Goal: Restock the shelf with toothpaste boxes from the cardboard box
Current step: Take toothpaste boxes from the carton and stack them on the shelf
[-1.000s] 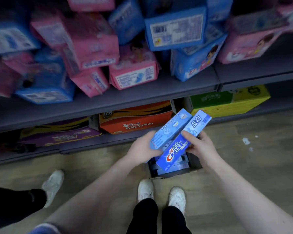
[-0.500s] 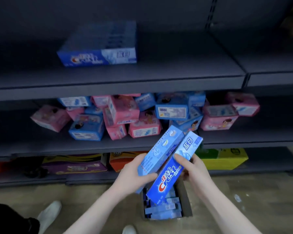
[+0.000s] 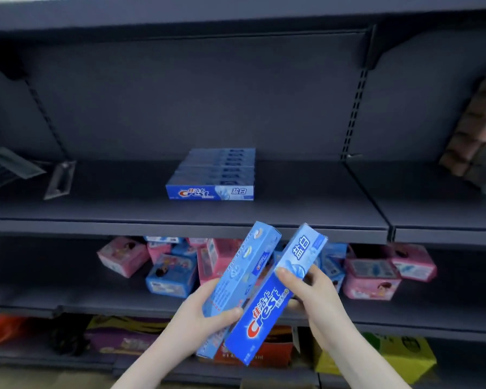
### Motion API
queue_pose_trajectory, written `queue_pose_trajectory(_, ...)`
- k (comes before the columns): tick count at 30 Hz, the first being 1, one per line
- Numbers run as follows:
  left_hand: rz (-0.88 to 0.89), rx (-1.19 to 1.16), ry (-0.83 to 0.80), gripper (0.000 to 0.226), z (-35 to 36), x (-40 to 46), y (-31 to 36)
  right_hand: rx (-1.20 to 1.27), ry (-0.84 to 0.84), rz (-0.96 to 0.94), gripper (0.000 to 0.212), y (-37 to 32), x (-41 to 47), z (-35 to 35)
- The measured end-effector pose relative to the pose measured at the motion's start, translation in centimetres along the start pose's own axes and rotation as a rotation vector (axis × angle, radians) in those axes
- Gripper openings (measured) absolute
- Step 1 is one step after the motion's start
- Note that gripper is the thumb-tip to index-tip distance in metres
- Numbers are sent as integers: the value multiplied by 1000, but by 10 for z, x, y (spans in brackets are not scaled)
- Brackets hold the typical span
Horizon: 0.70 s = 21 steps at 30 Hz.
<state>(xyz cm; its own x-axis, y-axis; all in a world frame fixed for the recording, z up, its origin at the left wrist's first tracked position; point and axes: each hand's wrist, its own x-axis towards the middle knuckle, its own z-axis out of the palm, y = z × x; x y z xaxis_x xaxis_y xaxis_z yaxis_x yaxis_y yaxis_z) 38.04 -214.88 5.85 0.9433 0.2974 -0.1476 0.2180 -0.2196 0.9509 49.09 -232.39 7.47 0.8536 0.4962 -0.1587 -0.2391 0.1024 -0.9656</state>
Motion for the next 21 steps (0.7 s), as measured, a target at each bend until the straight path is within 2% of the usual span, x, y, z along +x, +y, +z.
queue_pose_trajectory(3,31,28,5,52,-20,8,14,44,8,-21,22,-7,10,13)
queue_pose_trajectory(7,71,175,-3,62,-49,23,30,109,-1,-37,45,-11,24,32)
queue_pose_trajectory(13,102,302,11,60,-90,46,43,203,11,-79,57,-15,52,60)
queue_pose_trajectory(16,117,293,15,57,-107,59,50,280,2,-99,85,-17,67,71)
queue_pose_trajectory(21,175,364,13,59,-125,78,54,369,-76,-108,88,-15,89,78)
